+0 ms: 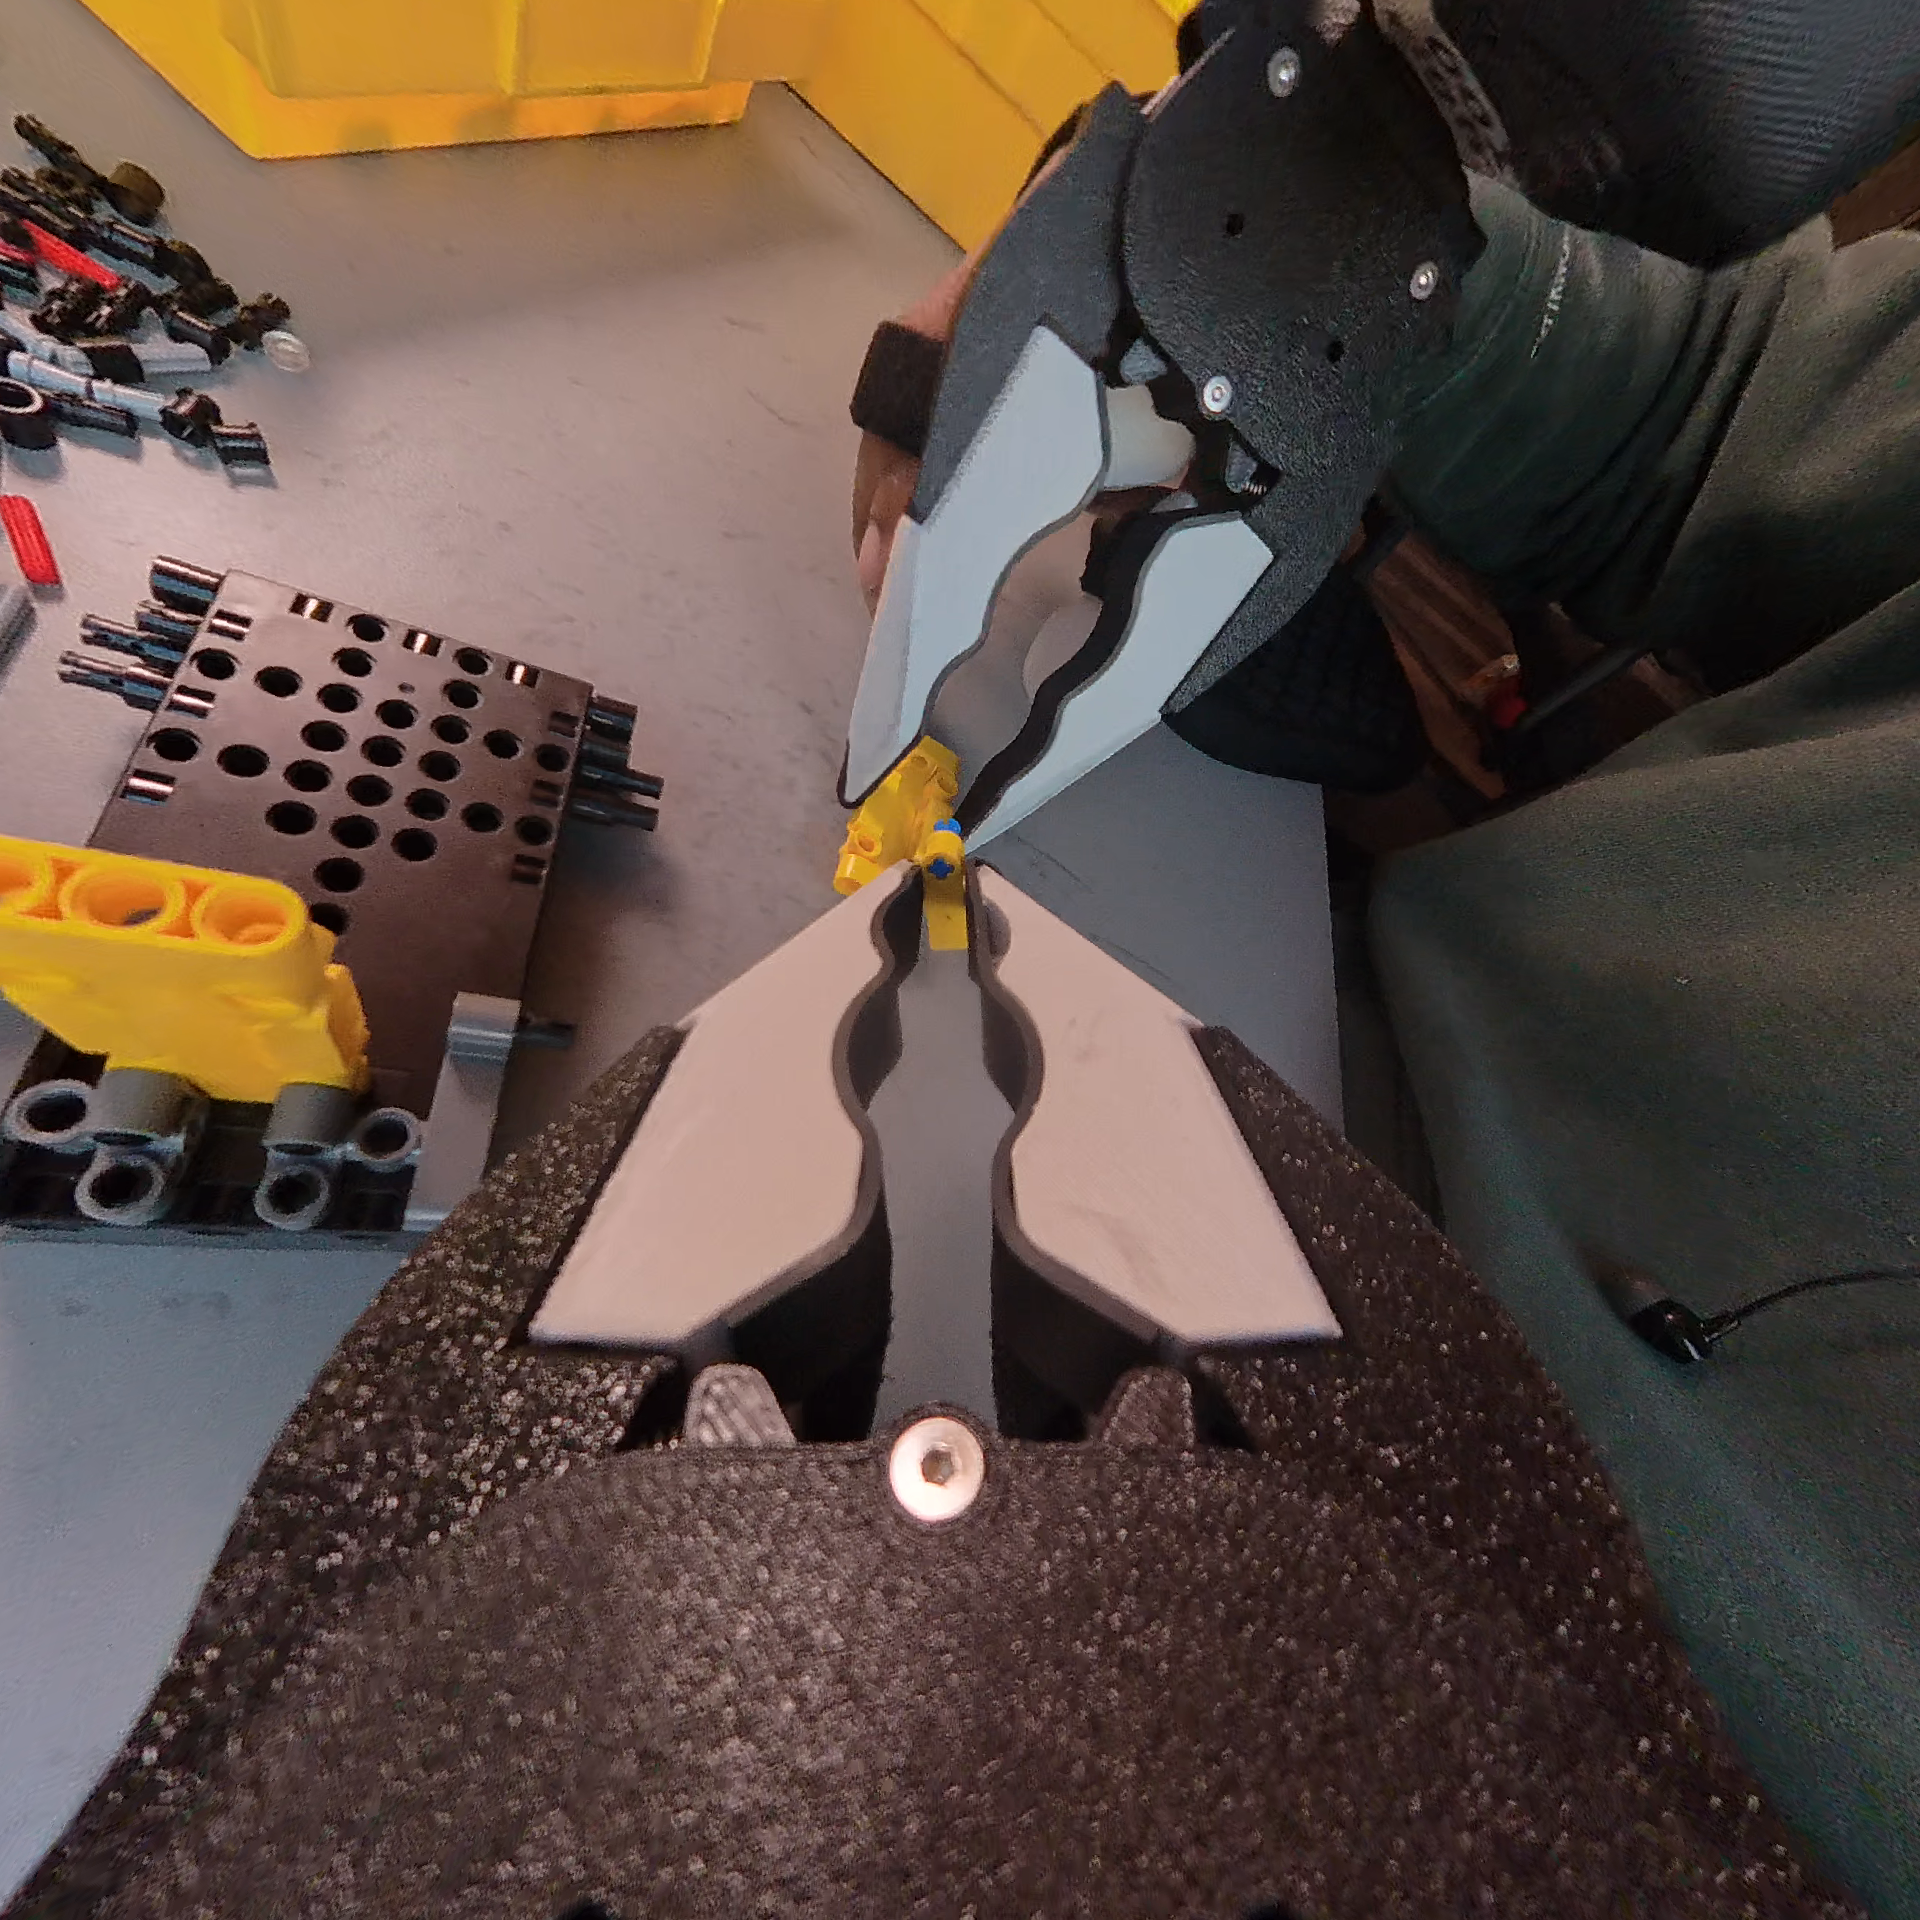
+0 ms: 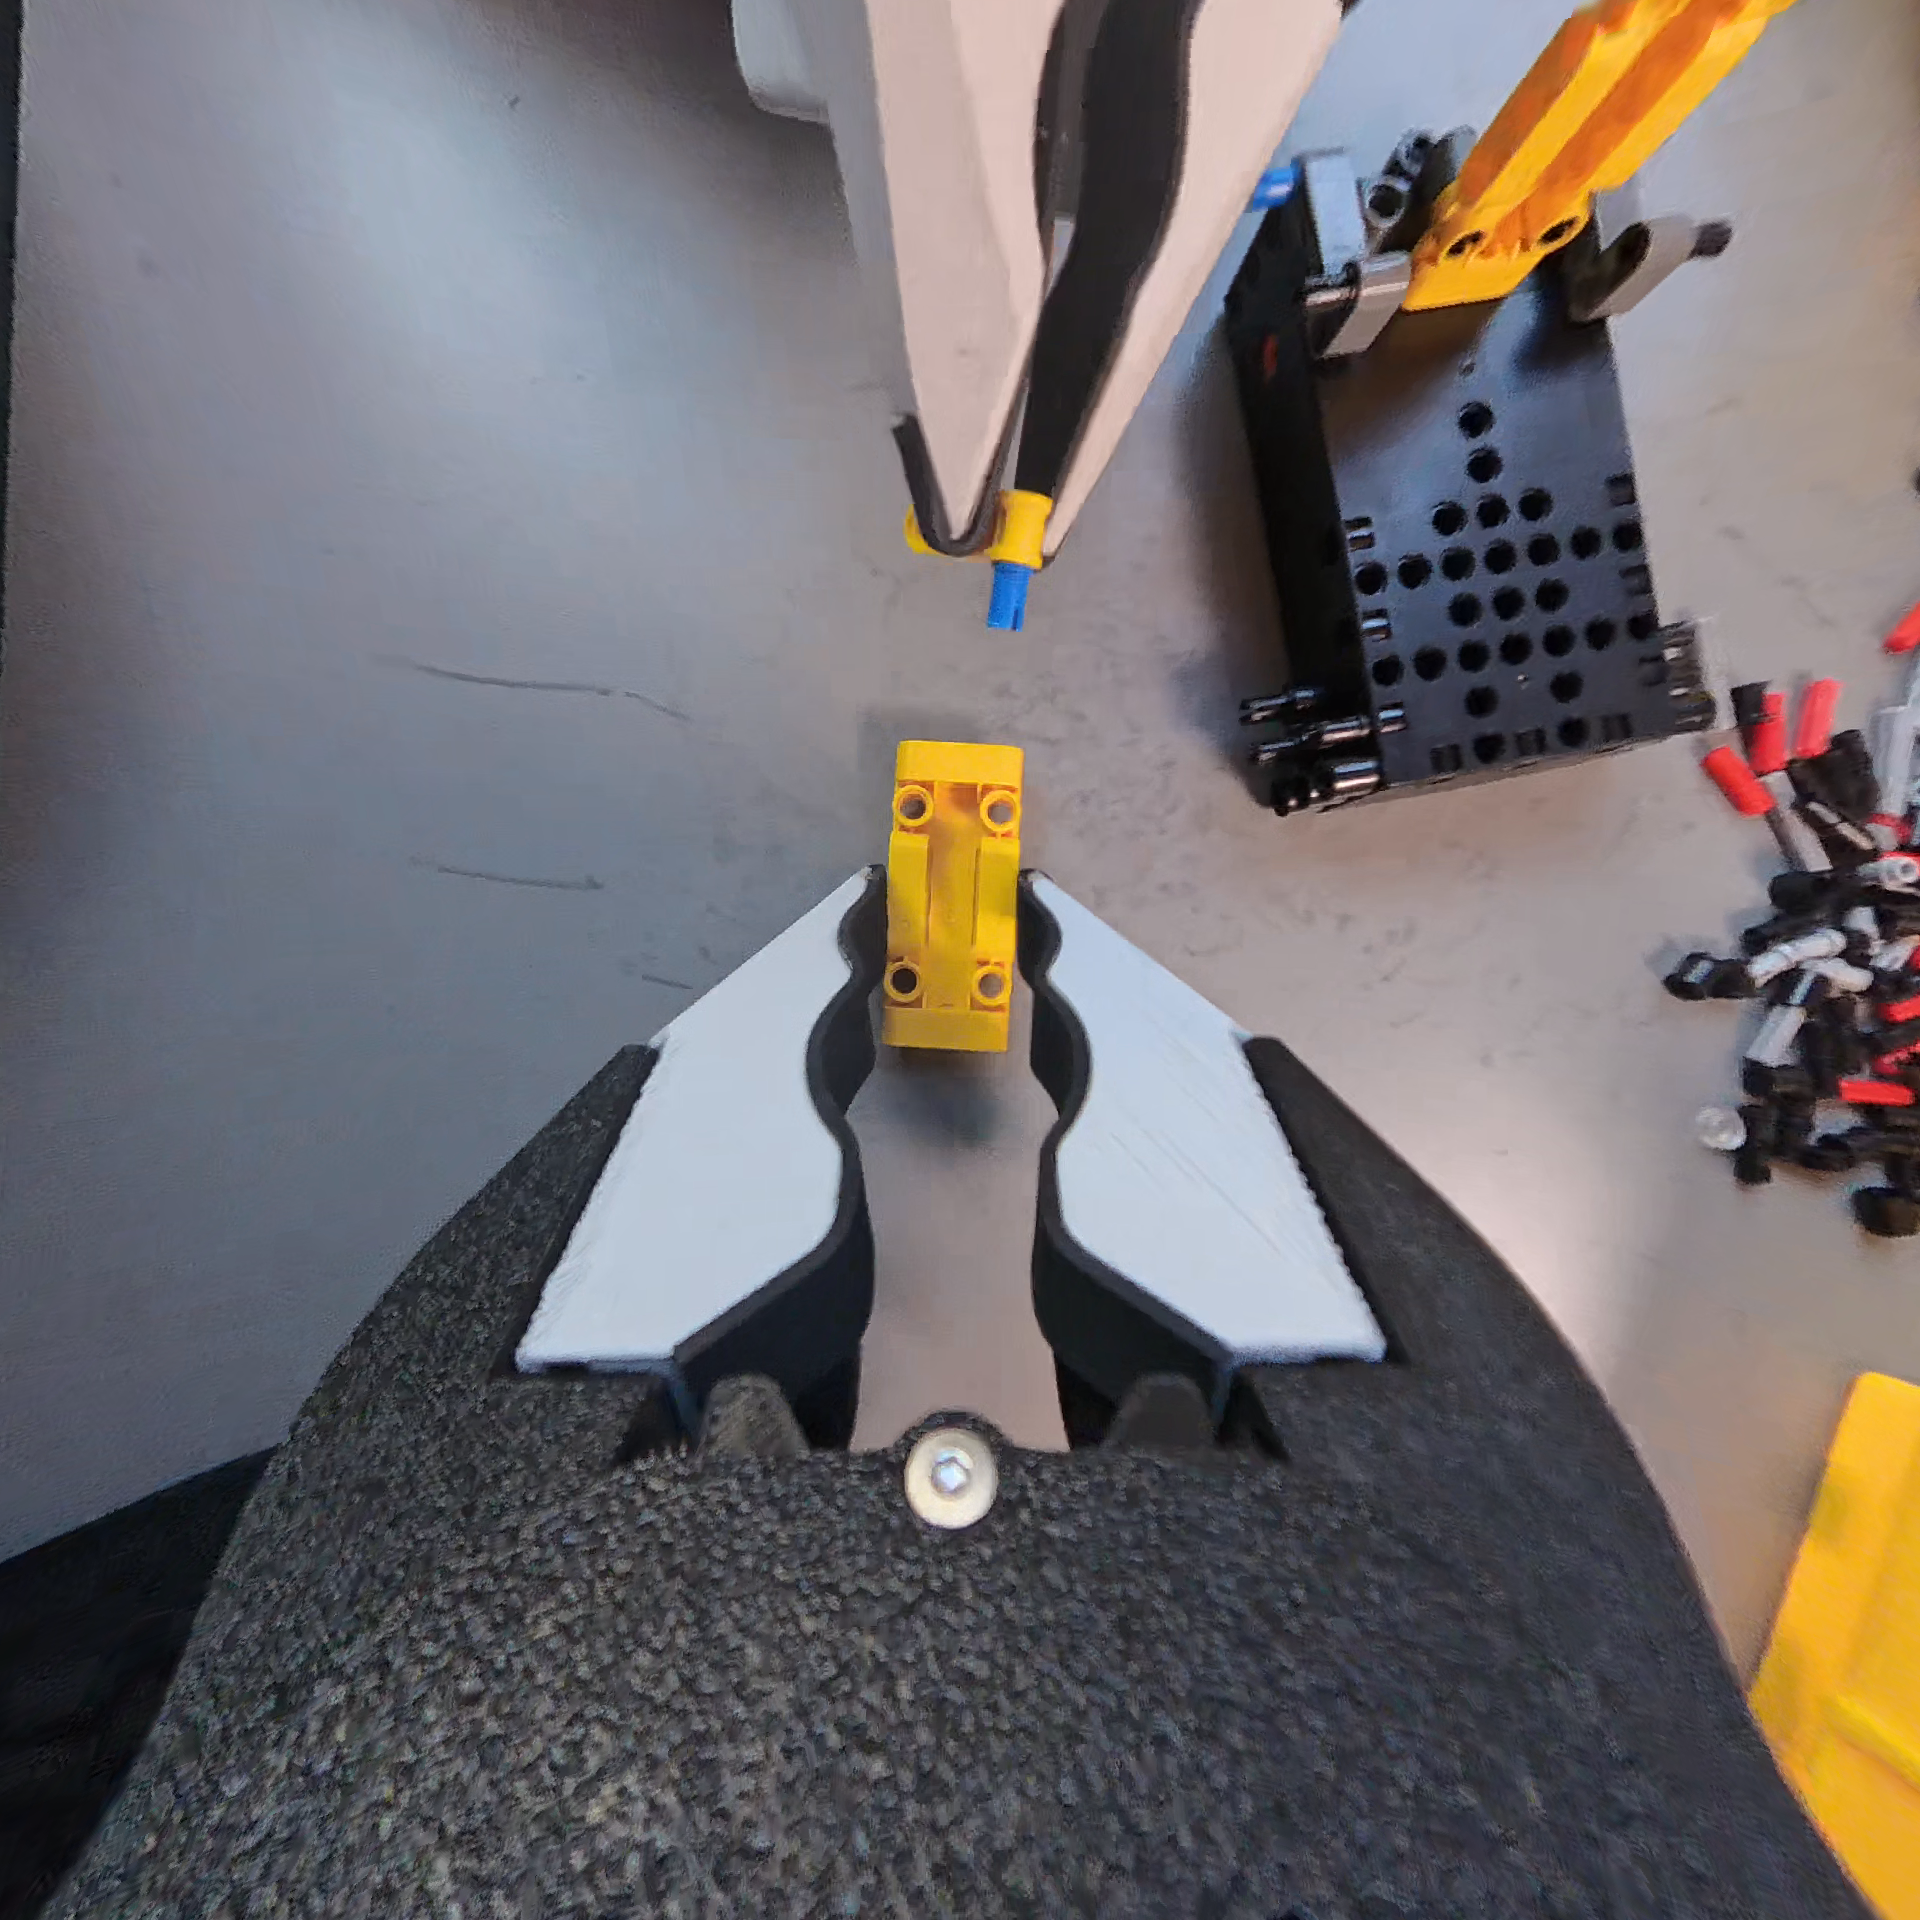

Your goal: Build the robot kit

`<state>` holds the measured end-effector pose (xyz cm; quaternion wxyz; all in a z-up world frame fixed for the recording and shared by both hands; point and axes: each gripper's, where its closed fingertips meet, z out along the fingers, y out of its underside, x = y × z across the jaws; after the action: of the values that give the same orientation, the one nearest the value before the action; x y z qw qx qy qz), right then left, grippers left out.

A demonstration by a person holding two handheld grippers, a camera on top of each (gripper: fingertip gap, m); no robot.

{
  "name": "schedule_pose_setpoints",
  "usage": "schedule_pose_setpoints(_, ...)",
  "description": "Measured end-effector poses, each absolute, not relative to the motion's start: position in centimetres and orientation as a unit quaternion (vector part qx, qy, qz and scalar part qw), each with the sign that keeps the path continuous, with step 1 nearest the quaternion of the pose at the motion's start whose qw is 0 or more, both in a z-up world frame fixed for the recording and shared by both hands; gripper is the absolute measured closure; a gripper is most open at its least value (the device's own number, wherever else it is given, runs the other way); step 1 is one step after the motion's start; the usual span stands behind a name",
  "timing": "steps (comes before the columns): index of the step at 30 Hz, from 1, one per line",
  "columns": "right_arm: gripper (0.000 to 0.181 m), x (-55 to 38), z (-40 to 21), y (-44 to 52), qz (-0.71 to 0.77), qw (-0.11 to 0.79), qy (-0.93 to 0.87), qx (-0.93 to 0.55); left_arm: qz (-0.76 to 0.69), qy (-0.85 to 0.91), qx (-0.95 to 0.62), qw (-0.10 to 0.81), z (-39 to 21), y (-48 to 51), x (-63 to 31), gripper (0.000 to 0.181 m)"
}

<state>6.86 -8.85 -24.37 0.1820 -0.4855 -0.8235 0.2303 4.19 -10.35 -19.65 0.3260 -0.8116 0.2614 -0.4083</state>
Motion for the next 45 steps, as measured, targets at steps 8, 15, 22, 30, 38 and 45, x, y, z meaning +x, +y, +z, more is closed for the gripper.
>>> schedule_pose_setpoints(8, 0.157, 5.1, -18.6, -7.1, 0.258, 0.466, -0.741, -0.409, -0.453, 0.212, -0.797, 0.339, -18.5, -9.5, 3.3, 0.174)
schedule_pose_setpoints(15, 0.158, 5.2, -18.9, -7.1, 0.214, 0.503, -0.749, -0.375, -0.492, 0.199, -0.782, 0.327, -17.8, -9.8, 4.0, 0.174)
schedule_pose_setpoints(22, 0.158, 5.0, -19.1, -6.8, 0.205, 0.51, -0.745, -0.377, -0.479, 0.185, -0.794, 0.325, -18.3, -9.3, 3.7, 0.174)
schedule_pose_setpoints(30, 0.158, 5.1, -19.3, -6.6, 0.191, 0.511, -0.748, -0.378, -0.456, 0.19, -0.807, 0.323, -18.9, -9.1, 3.8, 0.174)
schedule_pose_setpoints(38, 0.158, 5.1, -19.0, -6.6, 0.166, 0.521, -0.743, -0.385, -0.431, 0.202, -0.819, 0.322, -19.4, -9.1, 4.0, 0.175)
schedule_pose_setpoints(45, 0.158, 4.7, -19.1, -7.4, 0.091, 0.523, -0.784, -0.321, -0.415, 0.226, -0.828, 0.301, -20.2, -9.5, 4.6, 0.175)
